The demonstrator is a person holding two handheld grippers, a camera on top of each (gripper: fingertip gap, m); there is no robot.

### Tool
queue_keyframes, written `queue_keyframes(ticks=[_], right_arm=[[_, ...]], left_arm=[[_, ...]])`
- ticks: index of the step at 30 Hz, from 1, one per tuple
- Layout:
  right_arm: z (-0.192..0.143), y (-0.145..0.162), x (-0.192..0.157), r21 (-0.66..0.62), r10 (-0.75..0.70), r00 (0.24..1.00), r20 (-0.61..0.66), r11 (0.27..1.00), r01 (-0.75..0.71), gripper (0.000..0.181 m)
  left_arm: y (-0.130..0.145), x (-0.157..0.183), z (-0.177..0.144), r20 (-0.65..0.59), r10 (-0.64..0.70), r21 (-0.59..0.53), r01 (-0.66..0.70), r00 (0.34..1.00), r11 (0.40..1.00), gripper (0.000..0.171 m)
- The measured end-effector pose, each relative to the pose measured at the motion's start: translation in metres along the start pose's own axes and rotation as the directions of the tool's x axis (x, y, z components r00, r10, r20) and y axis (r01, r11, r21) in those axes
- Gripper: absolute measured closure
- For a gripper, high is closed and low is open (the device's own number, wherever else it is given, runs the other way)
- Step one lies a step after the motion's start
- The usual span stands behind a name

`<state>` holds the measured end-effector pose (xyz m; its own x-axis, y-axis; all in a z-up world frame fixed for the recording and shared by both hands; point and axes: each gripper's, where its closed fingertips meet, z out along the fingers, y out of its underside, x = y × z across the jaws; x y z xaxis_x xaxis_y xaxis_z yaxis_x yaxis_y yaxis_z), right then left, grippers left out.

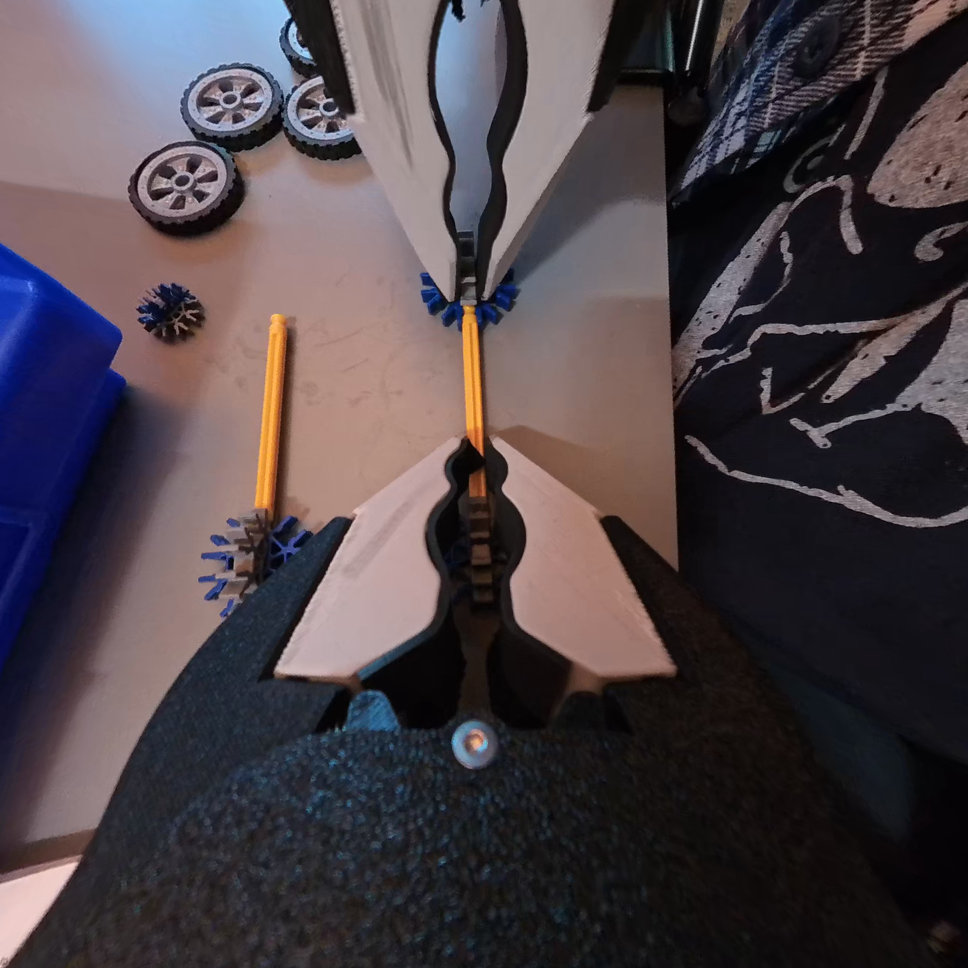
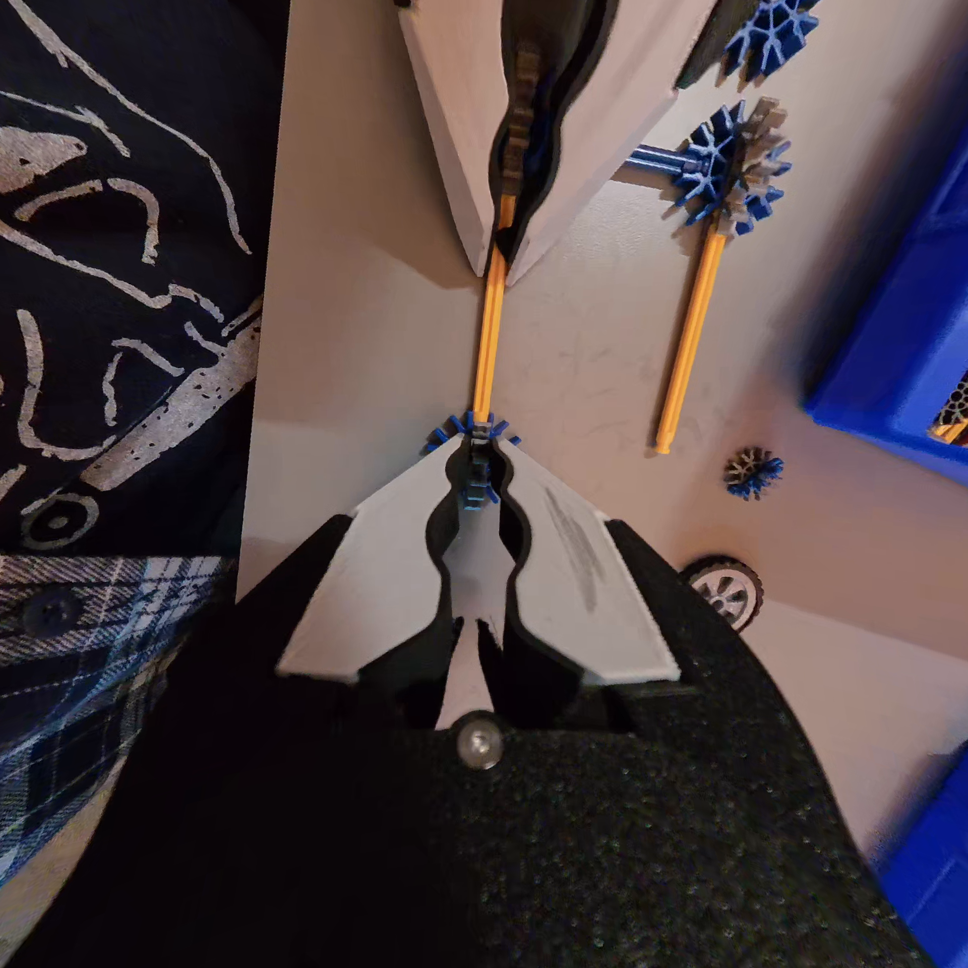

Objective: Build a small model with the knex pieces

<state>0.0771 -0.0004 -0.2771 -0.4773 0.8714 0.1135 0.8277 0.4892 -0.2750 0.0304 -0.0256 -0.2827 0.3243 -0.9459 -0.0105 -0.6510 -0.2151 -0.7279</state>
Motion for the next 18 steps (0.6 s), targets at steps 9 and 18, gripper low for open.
queue_keyframes(ticks=[9, 18], right_arm=[[0.0005, -0.0005, -0.0039, -0.085, -0.048, 0.997, 0.061, 0.995, 0.053, 0.176], [0.0013, -0.0018, -0.0037, -0.136, -0.069, 0.99, 0.125, 0.987, 0.086, 0.178]], left_arm=[[0.0001, 0.0006, 0.0, 0.0, 0.004, 0.001, -0.004, 1.0, 1.0, 0.169], [0.0, 0.0008, 0.0001, -0.008, -0.003, 0.001, 0.003, 1.0, 1.0, 0.169]])
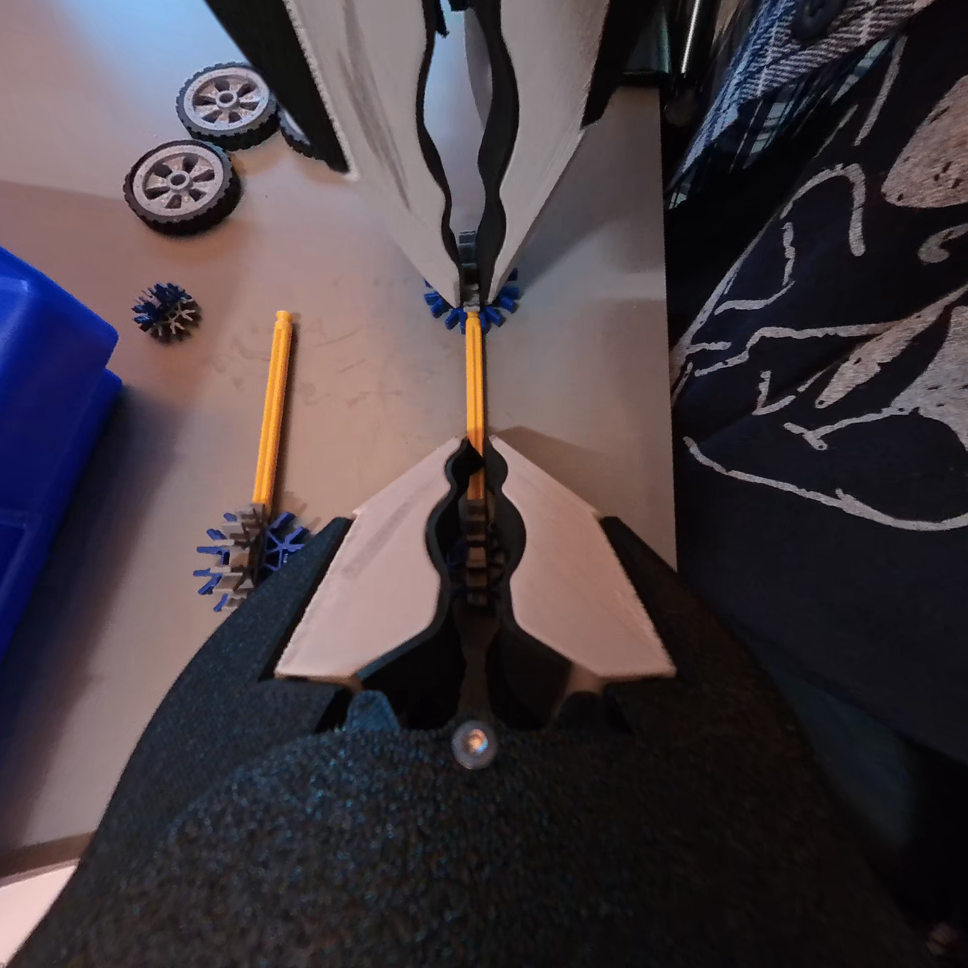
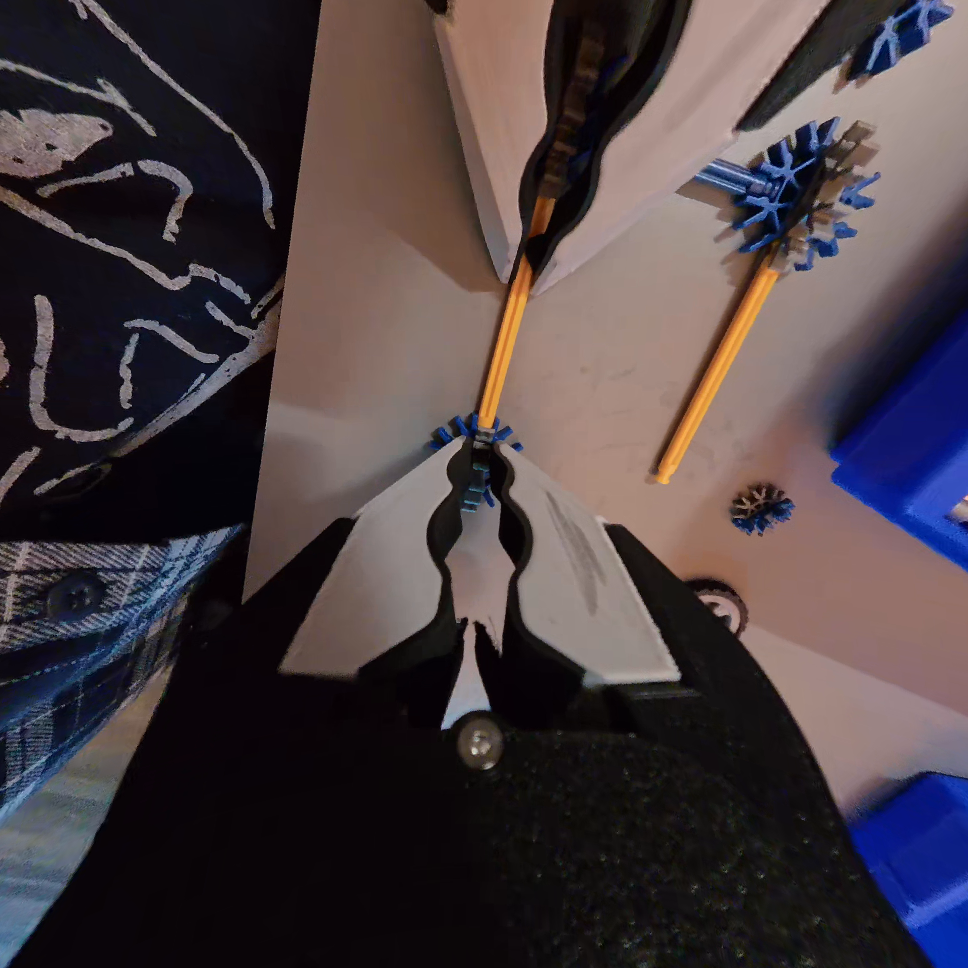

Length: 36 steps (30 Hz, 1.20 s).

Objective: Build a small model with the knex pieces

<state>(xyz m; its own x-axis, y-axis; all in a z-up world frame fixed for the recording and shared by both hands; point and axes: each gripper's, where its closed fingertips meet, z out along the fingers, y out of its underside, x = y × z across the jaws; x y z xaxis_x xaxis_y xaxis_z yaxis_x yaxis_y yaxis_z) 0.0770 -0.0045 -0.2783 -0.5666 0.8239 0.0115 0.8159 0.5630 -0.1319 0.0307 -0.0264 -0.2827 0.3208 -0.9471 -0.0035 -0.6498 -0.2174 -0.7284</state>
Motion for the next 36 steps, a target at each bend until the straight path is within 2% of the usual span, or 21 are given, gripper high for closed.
queue_keyframes(ticks=[7, 11, 17, 20, 22, 25, 28, 36], right_arm=[[0.0003, -0.0016, 0.0005, -0.017, -0.011, 1.0, 0.011, 1.0, 0.011, 0.178], [0.0005, -0.0033, 0.0001, 0.015, -0.003, 0.998, -0.067, 1.0, 0.004, 0.178], [0.0006, -0.0046, 0.0007, -0.025, -0.018, 0.985, -0.174, 1.0, 0.013, 0.178], [0.0003, -0.0044, 0.0014, 0.017, 0.028, 0.981, -0.194, 1.0, -0.025, 0.178], [0.0002, -0.0037, 0.0016, 0.095, 0.108, 0.982, -0.157, 0.991, -0.094, 0.177], [-0.0002, -0.0033, 0.003, 0.22, 0.243, 0.97, -0.02, 0.947, -0.233, 0.177], [-0.0006, -0.0034, 0.0034, 0.254, 0.29, 0.953, 0.082, 0.919, -0.302, 0.176], [-0.0018, -0.0047, 0.0024, 0.331, 0.357, 0.91, 0.213, 0.85, -0.411, 0.174]], left_arm=[[0.0, 0.0, 0.0, 0.001, -0.001, 0.002, 0.001, 1.0, 1.0, 0.17], [-0.0002, 0.0, 0.0001, -0.002, -0.004, 0.002, 0.004, 1.0, 1.0, 0.17], [0.0, 0.0001, -0.0003, -0.008, -0.01, 0.003, 0.01, 1.0, 1.0, 0.17], [-0.0001, -0.0001, -0.0004, -0.007, -0.011, 0.003, 0.011, 1.0, 1.0, 0.17], [-0.0002, -0.0007, -0.0002, -0.005, -0.014, 0.002, 0.014, 1.0, 1.0, 0.17], [-0.0005, -0.0013, -0.0002, -0.006, -0.018, 0.003, 0.018, 1.0, 1.0, 0.17], [-0.0006, -0.0017, -0.0003, -0.011, -0.026, 0.004, 0.026, 1.0, 1.0, 0.17], [-0.0006, -0.0021, -0.0006, -0.019, -0.037, 0.007, 0.037, 0.999, 0.999, 0.169]])
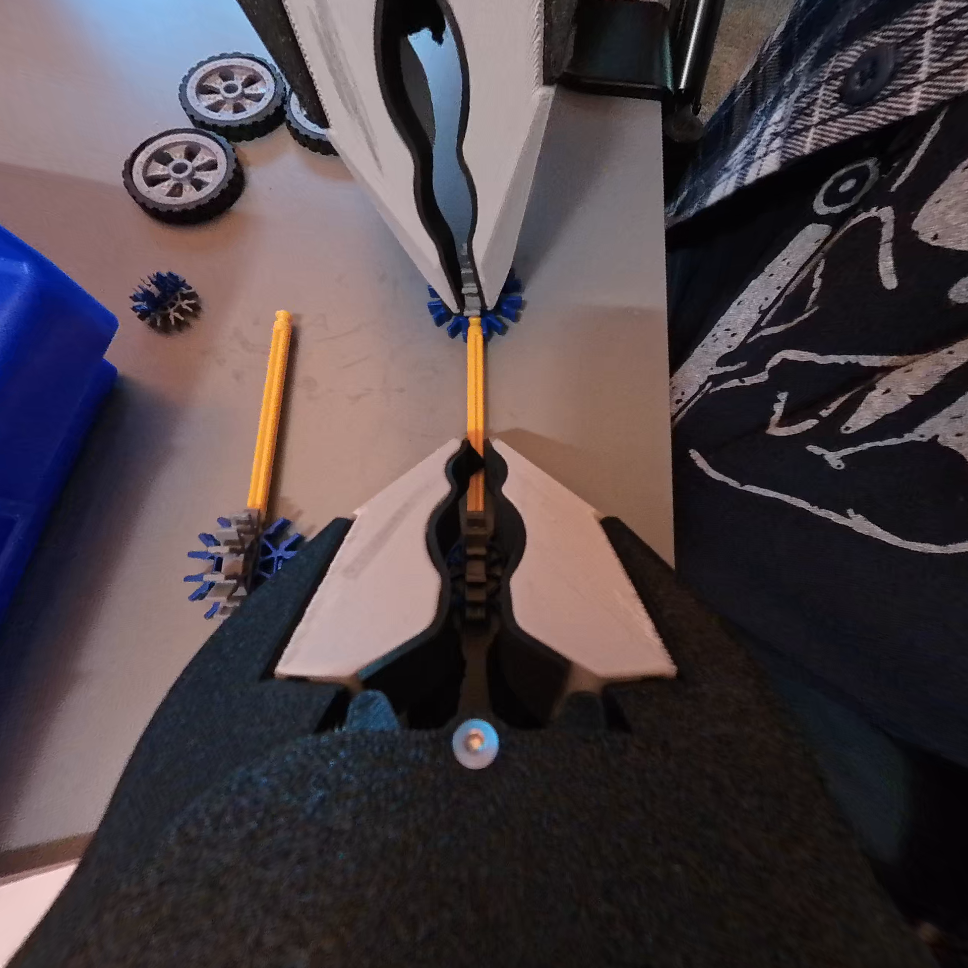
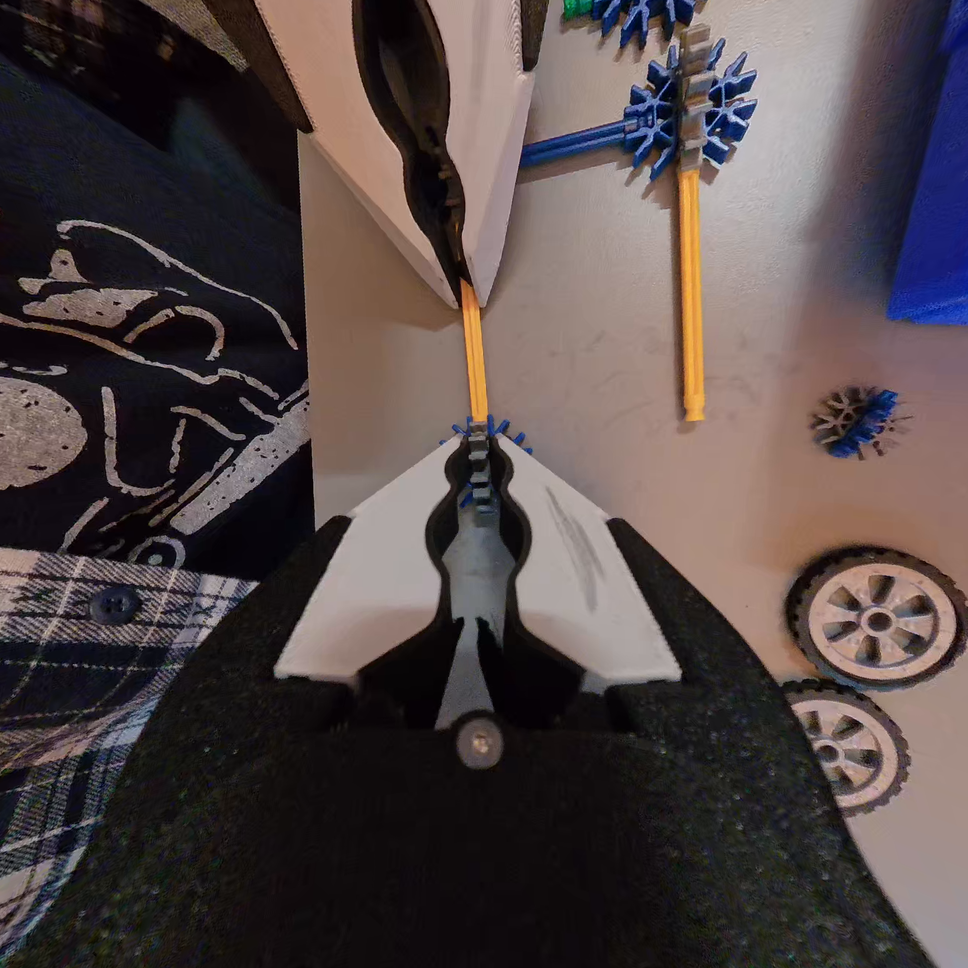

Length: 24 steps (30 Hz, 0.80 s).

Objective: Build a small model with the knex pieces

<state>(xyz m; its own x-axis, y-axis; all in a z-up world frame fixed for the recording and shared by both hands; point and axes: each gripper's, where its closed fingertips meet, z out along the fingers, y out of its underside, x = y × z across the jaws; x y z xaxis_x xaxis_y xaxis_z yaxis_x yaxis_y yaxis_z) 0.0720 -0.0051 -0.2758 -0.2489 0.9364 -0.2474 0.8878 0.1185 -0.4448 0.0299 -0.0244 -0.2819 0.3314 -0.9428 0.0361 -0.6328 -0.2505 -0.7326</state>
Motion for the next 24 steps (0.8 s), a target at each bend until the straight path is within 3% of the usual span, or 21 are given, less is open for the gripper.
queue_keyframes(ticks=[3, 6, 9, 12, 14, 16, 24], right_arm=[[-0.001, 0.001, 0.0, -0.028, -0.045, 0.998, -0.038, 0.999, 0.044, 0.174], [-0.008, -0.001, 0.005, -0.065, -0.1, 0.988, -0.114, 0.993, 0.093, 0.159], [-0.021, -0.013, 0.007, -0.025, -0.113, 0.979, -0.167, 0.994, 0.111, 0.153], [-0.037, -0.023, 0.026, 0.021, -0.08, 0.956, -0.283, 0.996, 0.089, 0.153], [-0.043, -0.026, 0.037, 0.048, -0.058, 0.941, -0.333, 0.996, 0.078, 0.153], [-0.047, -0.026, 0.05, 0.045, -0.058, 0.913, -0.403, 0.995, 0.084, 0.153], [-0.049, -0.023, 0.1, 0.025, -0.011, 0.839, -0.545, 0.999, 0.03, 0.151]], left_arm=[[0.0, 0.0, 0.0, -0.001, -0.003, -0.001, 0.003, 1.0, 1.0, 0.169], [-0.001, 0.0, 0.0, 0.0, -0.003, 0.002, 0.003, 1.0, 1.0, 0.168], [-0.001, 0.0, 0.0, 0.004, 0.003, 0.005, -0.003, 1.0, 1.0, 0.164], [-0.008, -0.005, -0.008, 0.023, -0.014, 0.06, 0.013, 1.0, 0.998, 0.144], [-0.014, -0.008, -0.017, 0.042, -0.016, 0.117, 0.011, 0.999, 0.993, 0.139], [-0.018, -0.01, -0.025, 0.056, -0.028, 0.156, 0.019, 0.998, 0.988, 0.136], [-0.005, -0.025, -0.059, 0.196, -0.069, 0.132, 0.044, 0.978, 0.99, 0.133]])
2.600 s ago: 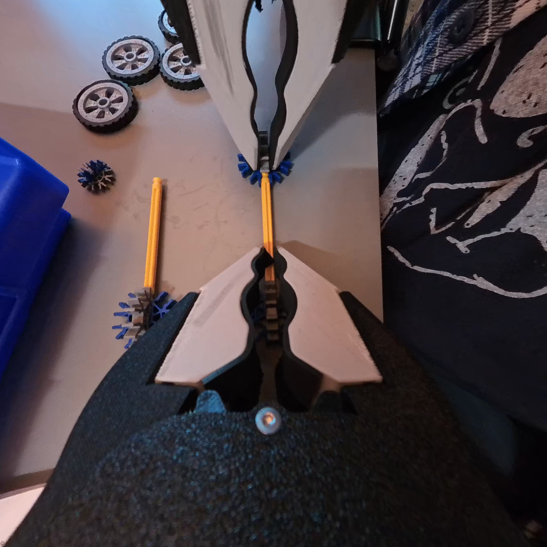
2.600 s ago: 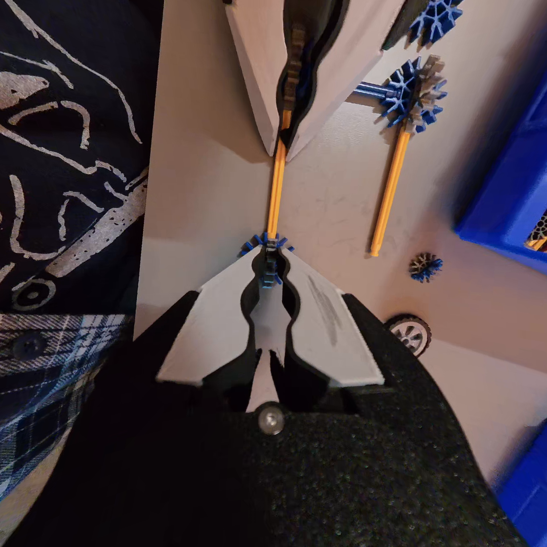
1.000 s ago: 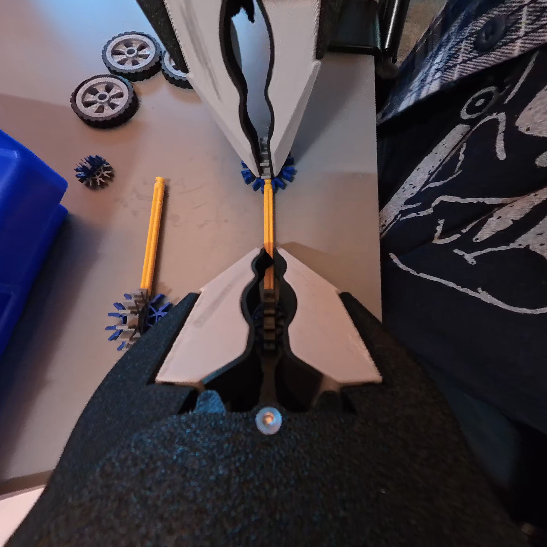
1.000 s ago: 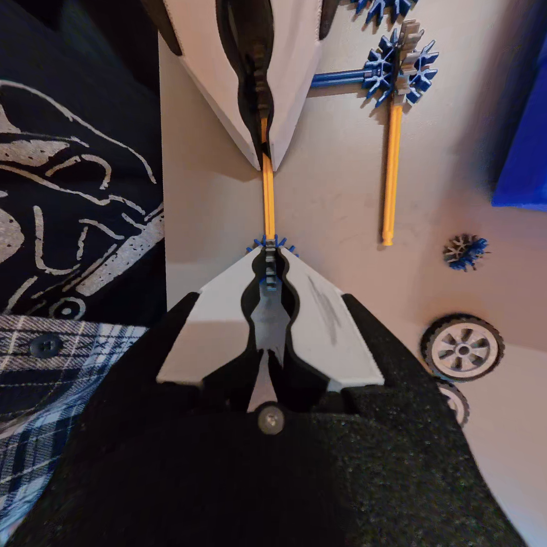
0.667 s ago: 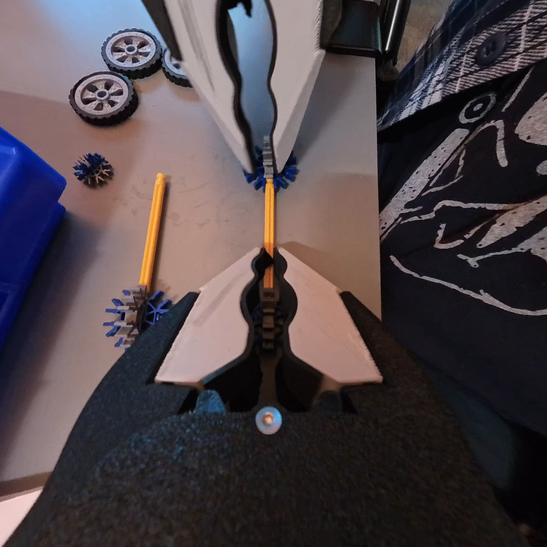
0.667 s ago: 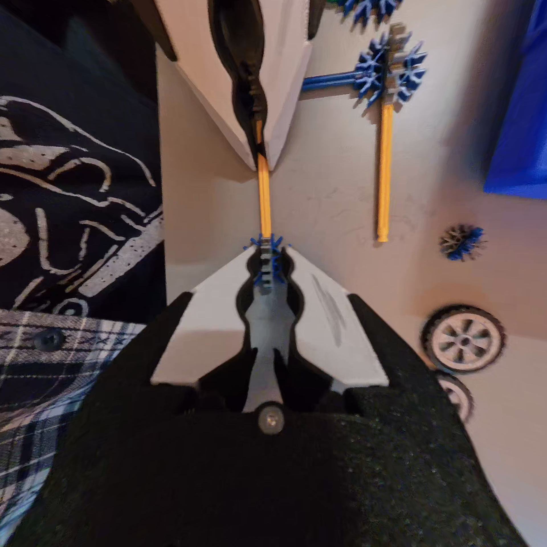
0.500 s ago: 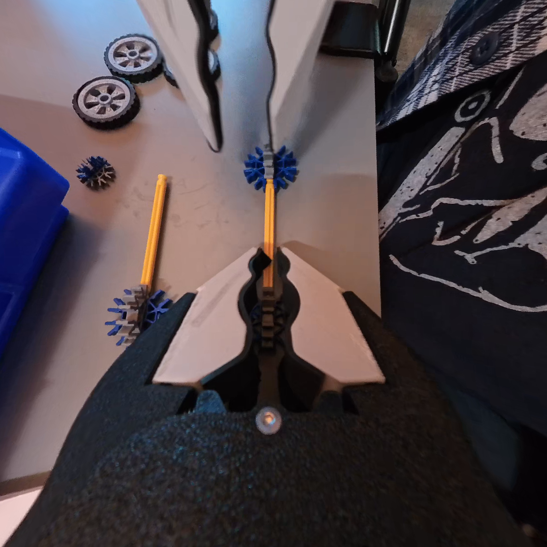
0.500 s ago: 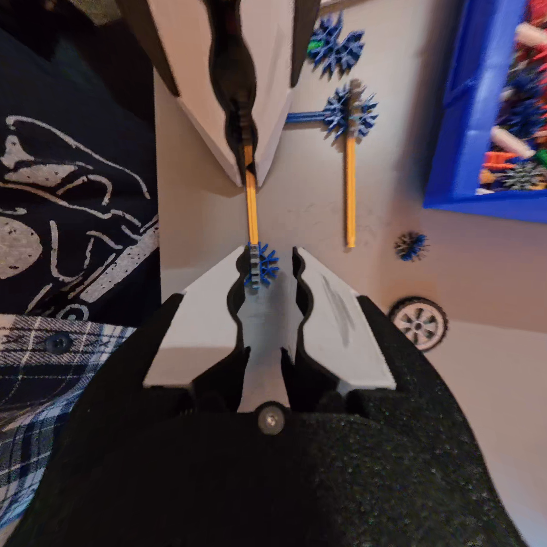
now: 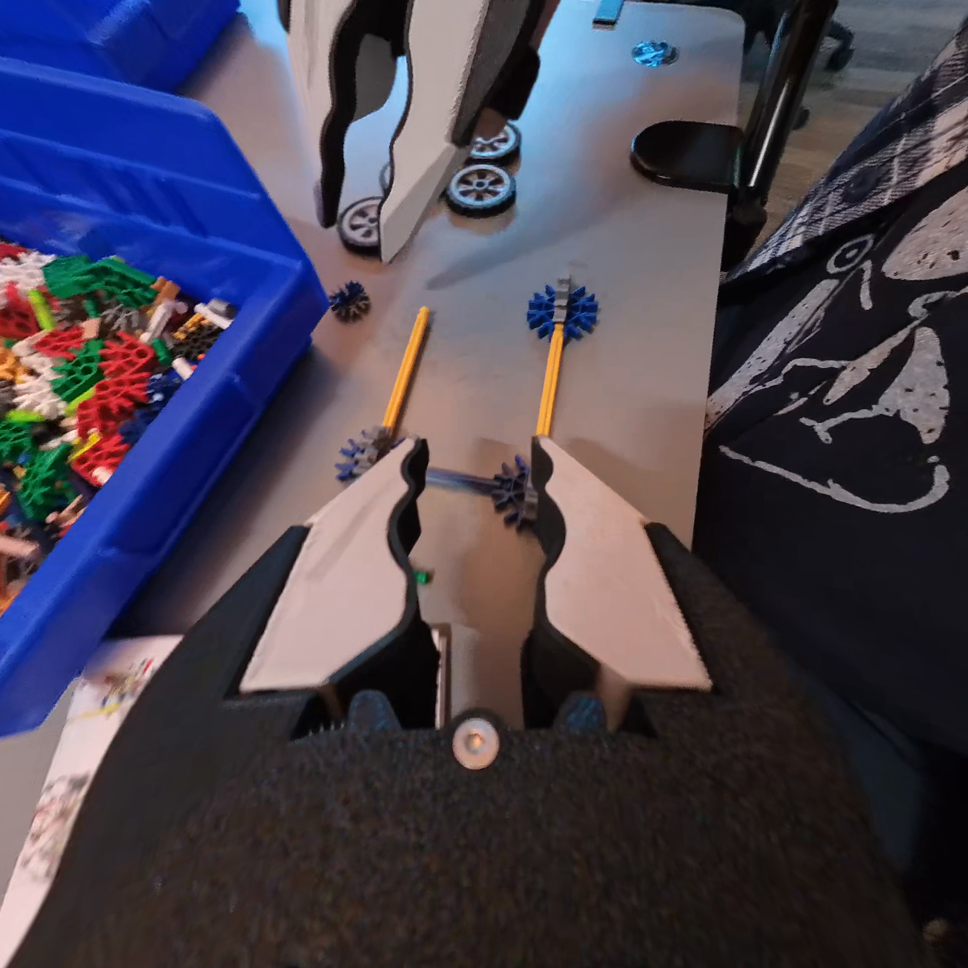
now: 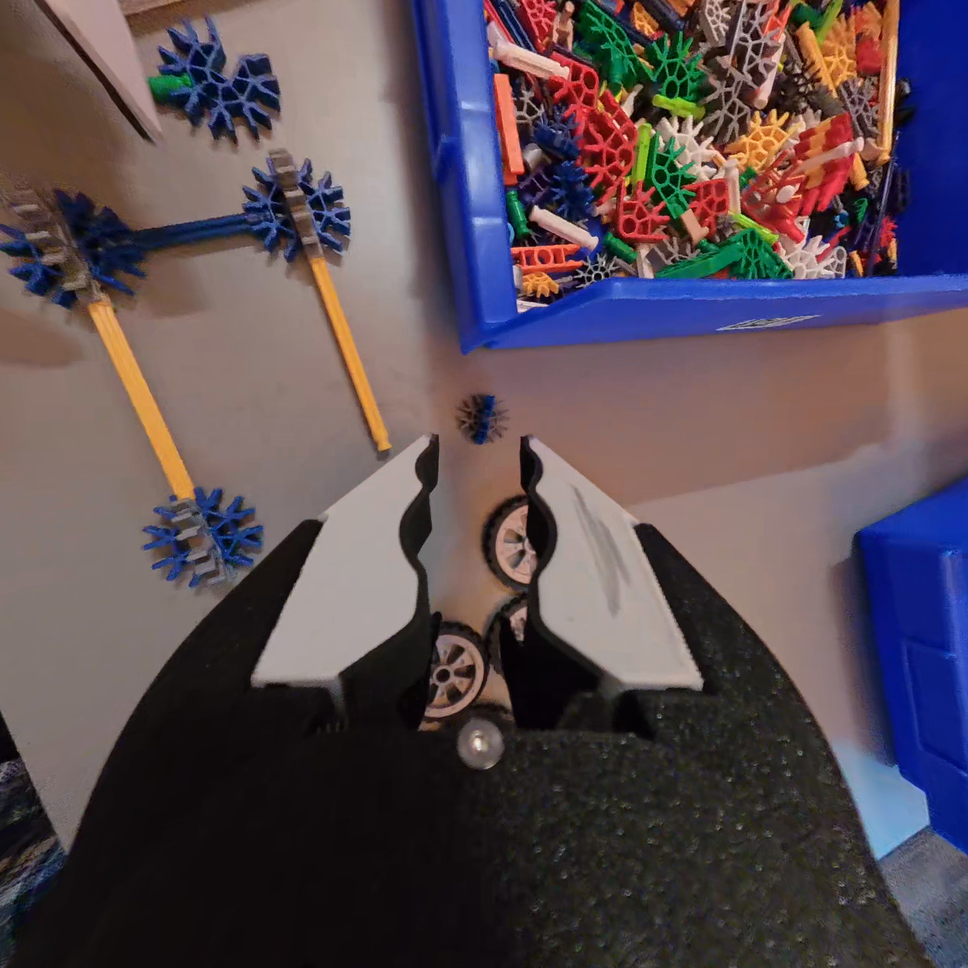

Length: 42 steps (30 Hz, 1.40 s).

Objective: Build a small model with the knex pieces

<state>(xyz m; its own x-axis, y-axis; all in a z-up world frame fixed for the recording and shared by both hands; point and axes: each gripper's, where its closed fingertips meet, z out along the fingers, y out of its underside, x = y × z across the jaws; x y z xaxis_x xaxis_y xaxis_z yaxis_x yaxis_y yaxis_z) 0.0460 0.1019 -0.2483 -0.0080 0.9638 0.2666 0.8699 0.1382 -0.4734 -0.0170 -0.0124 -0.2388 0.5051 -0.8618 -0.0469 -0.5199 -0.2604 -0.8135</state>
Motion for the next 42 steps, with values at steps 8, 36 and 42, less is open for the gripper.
queue_keyframes(ticks=[8, 36, 42], right_arm=[[0.004, 0.0, -0.002, 0.021, -0.023, 1.0, -0.014, 1.0, 0.024, 0.151], [-0.018, -0.007, -0.027, 0.229, 0.109, 0.986, 0.123, 0.964, -0.135, 0.152], [-0.027, -0.033, -0.036, 0.33, 0.191, 0.949, 0.251, 0.905, -0.27, 0.152]], left_arm=[[0.039, -0.039, -0.073, 0.228, -0.096, -0.046, 0.109, 0.969, 0.993, 0.134], [0.045, -0.05, -0.017, 0.273, -0.015, -0.14, 0.055, 0.962, 0.989, 0.161], [0.043, -0.053, -0.021, 0.332, 0.082, -0.202, -0.014, 0.94, 0.979, 0.161]])
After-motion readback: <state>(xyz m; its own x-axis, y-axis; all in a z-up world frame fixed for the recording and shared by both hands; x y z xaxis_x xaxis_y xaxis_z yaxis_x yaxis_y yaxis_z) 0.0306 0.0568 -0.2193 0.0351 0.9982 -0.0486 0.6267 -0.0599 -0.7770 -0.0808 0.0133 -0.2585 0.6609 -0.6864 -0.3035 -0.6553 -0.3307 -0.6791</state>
